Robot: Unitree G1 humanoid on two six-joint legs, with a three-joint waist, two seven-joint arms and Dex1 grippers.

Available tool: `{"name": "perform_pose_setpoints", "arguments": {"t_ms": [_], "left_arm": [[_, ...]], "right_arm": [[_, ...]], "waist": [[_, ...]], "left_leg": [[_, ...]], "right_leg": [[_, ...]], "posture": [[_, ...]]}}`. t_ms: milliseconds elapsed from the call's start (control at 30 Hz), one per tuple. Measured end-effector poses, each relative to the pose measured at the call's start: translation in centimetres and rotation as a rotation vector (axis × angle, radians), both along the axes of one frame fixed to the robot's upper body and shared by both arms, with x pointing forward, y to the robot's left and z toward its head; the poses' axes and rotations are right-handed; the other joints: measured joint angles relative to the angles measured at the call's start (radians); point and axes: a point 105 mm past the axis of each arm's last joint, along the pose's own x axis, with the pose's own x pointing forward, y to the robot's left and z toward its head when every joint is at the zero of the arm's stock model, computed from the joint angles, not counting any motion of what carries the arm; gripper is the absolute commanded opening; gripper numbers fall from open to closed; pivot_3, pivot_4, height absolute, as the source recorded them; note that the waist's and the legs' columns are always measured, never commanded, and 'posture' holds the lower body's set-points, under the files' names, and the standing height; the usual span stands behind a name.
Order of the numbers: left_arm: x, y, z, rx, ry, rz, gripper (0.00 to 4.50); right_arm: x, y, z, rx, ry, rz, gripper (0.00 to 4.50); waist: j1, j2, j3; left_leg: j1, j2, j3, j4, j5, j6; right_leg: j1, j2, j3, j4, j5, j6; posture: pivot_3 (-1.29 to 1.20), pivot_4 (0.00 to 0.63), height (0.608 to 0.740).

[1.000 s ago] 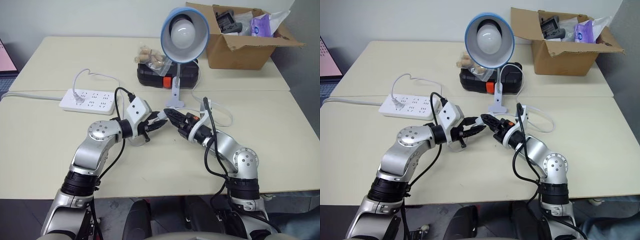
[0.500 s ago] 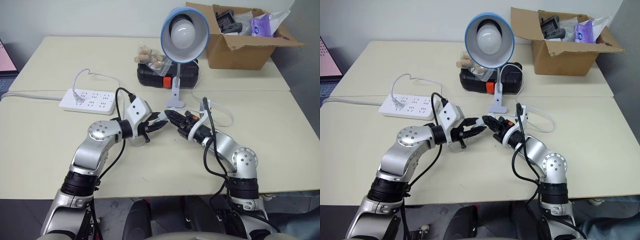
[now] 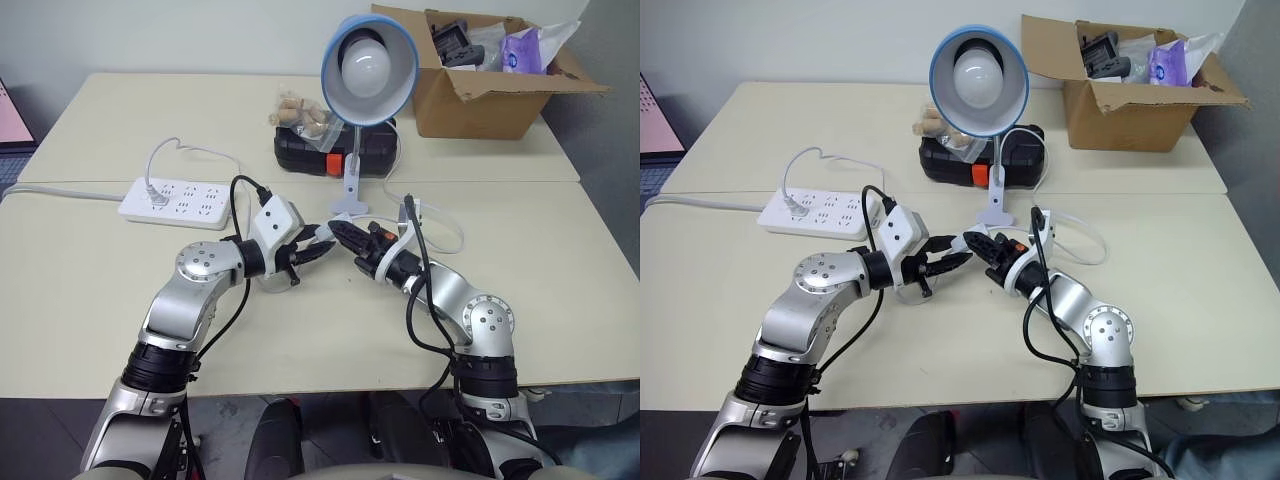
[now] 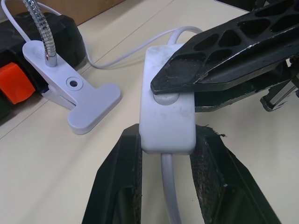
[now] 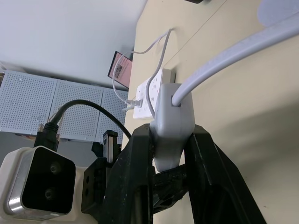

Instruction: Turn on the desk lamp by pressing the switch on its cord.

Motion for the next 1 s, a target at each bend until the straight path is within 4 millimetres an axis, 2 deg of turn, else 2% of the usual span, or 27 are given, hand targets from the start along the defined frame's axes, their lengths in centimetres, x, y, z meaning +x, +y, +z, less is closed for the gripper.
{"name": "perform_pose_setpoints", "arguments": {"t_ms": [33,133,967,1000], "left_arm": [[0.0,0.0,0.01,0.0,0.0,0.0,1.09],[0.0,-0.01,0.01,-0.001,0.0,0.0,1.09],[-0.26,-0.08,0.34,0.009,-0.007,-0.01,1.09],[-0.26,-0.07,0.33,0.009,-0.006,-0.01,1.09]], "right_arm": [[-0.01,-0.01,-0.04,0.0,0.001,0.0,1.9],[-0.02,0.0,0.01,0.004,-0.002,0.001,2.53],[-0.14,-0.18,-0.59,-0.019,0.008,0.003,2.53],[-0.15,-0.19,-0.61,-0.019,0.008,0.003,2.17]], "waist": [[0.0,0.0,0.0],[0.0,0.0,0.0],[0.0,0.0,0.0],[0.0,0.0,0.0]], "left_leg": [[0.0,0.0,0.0,0.0,0.0,0.0],[0.0,0.0,0.0,0.0,0.0,0.0],[0.0,0.0,0.0,0.0,0.0,0.0],[0.0,0.0,0.0,0.0,0.0,0.0]], "right_leg": [[0.0,0.0,0.0,0.0,0.0,0.0],[0.0,0.0,0.0,0.0,0.0,0.0],[0.0,0.0,0.0,0.0,0.0,0.0],[0.0,0.0,0.0,0.0,0.0,0.0]], "posture": [[0.0,0.15,0.74],[0.0,0.15,0.74],[0.0,0.15,0.74],[0.0,0.15,0.74]]}}
